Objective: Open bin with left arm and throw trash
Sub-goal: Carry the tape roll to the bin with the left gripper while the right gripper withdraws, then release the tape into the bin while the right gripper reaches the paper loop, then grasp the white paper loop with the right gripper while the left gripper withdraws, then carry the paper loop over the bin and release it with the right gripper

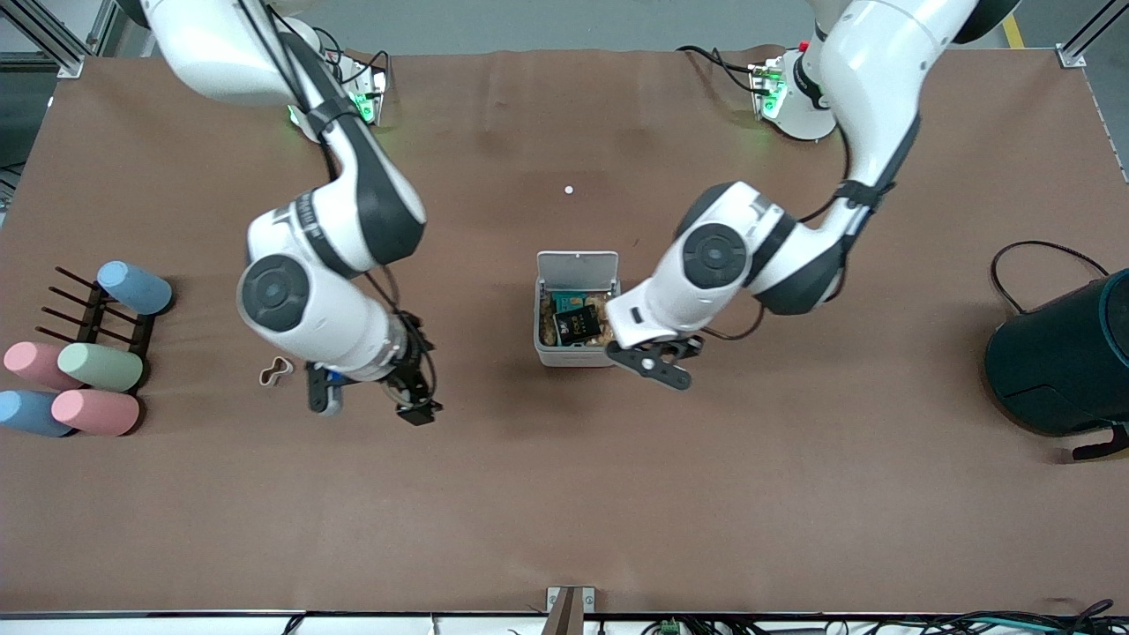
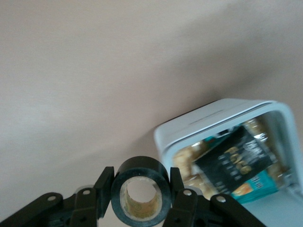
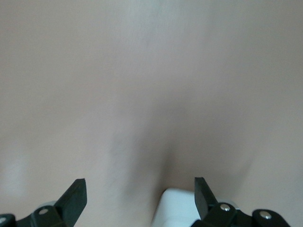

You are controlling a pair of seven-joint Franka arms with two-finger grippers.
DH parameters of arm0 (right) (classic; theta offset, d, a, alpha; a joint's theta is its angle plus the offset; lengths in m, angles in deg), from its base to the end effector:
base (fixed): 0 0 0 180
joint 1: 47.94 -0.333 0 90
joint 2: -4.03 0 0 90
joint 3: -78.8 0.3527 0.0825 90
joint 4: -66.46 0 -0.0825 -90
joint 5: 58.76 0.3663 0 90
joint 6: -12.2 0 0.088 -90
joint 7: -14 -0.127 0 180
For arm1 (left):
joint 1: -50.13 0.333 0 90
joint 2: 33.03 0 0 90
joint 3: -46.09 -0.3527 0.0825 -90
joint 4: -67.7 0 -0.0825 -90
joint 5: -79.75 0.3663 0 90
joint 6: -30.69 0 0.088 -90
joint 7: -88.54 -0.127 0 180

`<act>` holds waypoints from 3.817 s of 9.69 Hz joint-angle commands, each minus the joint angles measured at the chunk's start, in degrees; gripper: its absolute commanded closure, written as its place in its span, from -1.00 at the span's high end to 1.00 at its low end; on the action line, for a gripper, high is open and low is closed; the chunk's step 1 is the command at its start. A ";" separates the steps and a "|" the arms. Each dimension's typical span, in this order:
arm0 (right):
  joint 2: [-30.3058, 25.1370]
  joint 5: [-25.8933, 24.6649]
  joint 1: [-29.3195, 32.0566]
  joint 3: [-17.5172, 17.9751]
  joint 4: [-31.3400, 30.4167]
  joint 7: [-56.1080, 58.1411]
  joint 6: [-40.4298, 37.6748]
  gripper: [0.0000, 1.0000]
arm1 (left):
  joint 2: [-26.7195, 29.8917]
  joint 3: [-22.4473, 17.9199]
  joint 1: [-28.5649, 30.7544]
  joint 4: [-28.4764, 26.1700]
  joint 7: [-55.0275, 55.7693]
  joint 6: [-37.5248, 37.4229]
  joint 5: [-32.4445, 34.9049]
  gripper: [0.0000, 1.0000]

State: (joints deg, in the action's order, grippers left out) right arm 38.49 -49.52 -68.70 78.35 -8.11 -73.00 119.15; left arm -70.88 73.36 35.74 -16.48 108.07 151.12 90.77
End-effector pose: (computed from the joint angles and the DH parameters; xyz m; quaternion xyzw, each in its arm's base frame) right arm 0.6736 0.2671 0.4067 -0.8194 0.5681 0.0706 0.0295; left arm 0.5891 -0.4162 0.3445 0.9794 -0.1919 -0.0094 0.0615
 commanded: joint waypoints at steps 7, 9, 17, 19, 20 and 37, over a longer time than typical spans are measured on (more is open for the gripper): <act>-4.38 -9.85 18.82 0.98 -26.43 44.81 13.66 1.00 | -3.02 -0.20 -4.15 2.71 13.95 0.60 -0.39 -0.91; -7.90 -9.94 20.92 0.98 -38.32 49.25 24.06 1.00 | -3.19 -0.28 -3.89 2.70 13.26 0.60 0.23 -0.69; -7.57 -9.77 24.37 0.98 -44.08 54.21 36.32 0.12 | 1.27 -0.72 -1.62 2.79 12.46 -5.09 1.28 1.00; -6.34 -9.85 24.36 0.98 -44.26 54.13 36.83 -0.05 | 6.54 -0.38 4.69 2.79 11.68 -10.10 1.02 1.00; -5.63 -9.85 24.19 0.98 -44.17 54.04 37.10 -0.05 | 9.09 -0.02 8.29 2.79 11.15 -12.21 0.41 1.00; -2.38 -0.01 -17.20 1.68 -8.05 -14.34 18.65 -0.97 | 43.30 -23.57 10.17 -12.77 -7.31 -25.76 -11.11 1.00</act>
State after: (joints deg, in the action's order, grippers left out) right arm 33.34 -50.64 -84.00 80.66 -18.27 -86.48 138.11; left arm -28.75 51.55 46.16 -28.66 101.43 125.94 80.92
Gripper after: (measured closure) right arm 0.943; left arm 0.000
